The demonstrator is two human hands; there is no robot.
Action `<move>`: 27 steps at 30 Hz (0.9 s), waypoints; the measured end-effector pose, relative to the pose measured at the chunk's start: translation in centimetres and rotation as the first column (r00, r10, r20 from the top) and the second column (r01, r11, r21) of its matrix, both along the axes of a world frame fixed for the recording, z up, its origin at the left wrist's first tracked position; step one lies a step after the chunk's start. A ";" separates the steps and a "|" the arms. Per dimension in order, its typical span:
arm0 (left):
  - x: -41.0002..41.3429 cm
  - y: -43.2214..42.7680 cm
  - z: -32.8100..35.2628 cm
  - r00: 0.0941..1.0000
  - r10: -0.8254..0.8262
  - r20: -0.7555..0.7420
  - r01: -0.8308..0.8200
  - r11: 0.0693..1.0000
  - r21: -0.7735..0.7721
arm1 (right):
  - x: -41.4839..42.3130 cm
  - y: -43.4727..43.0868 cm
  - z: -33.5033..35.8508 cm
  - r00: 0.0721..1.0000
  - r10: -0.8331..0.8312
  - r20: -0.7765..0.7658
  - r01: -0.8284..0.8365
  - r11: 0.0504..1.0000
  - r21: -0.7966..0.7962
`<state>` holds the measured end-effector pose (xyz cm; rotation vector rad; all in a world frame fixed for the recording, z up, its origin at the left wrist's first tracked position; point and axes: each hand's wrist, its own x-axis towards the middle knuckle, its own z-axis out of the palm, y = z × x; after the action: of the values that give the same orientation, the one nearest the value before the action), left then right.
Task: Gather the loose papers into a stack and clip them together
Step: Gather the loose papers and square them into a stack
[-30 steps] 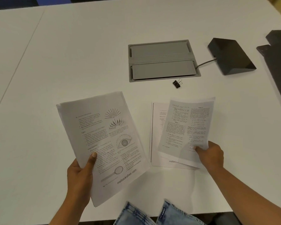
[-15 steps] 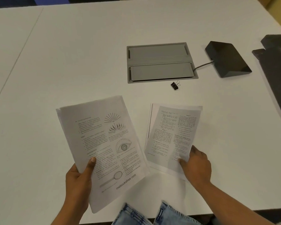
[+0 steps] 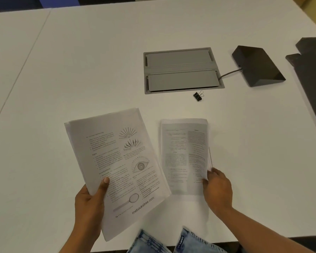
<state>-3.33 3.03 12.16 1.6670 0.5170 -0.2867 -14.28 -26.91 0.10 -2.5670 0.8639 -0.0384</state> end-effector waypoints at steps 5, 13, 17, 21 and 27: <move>0.1 0.1 0.2 1.000 -0.009 0.008 0.009 1.000 0.011 | 0.8 -0.8 1.5 0.969 -0.239 0.068 0.221 0.954 0.204; 0.0 -0.1 -0.1 1.000 0.002 0.000 -0.002 1.000 0.015 | 0.5 -0.7 1.2 0.977 -0.127 -0.171 0.155 0.975 0.160; -0.3 -0.1 -0.2 1.000 0.000 -0.011 0.000 1.000 0.024 | 0.6 -0.3 1.4 0.975 -0.138 -0.174 0.172 0.965 0.199; -0.2 0.2 -0.2 1.000 0.011 -0.013 -0.011 1.000 0.028 | 1.3 -0.9 1.5 0.957 -0.180 -0.226 0.249 0.912 0.327; 0.1 0.9 -0.1 1.000 0.019 -0.003 -0.019 1.000 0.023 | 1.6 -2.3 1.6 0.973 -0.139 -0.182 0.212 0.848 0.486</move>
<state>-3.24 3.89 12.10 1.6831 0.5401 -0.2705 -12.66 -29.25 1.74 -2.0115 1.0059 0.2826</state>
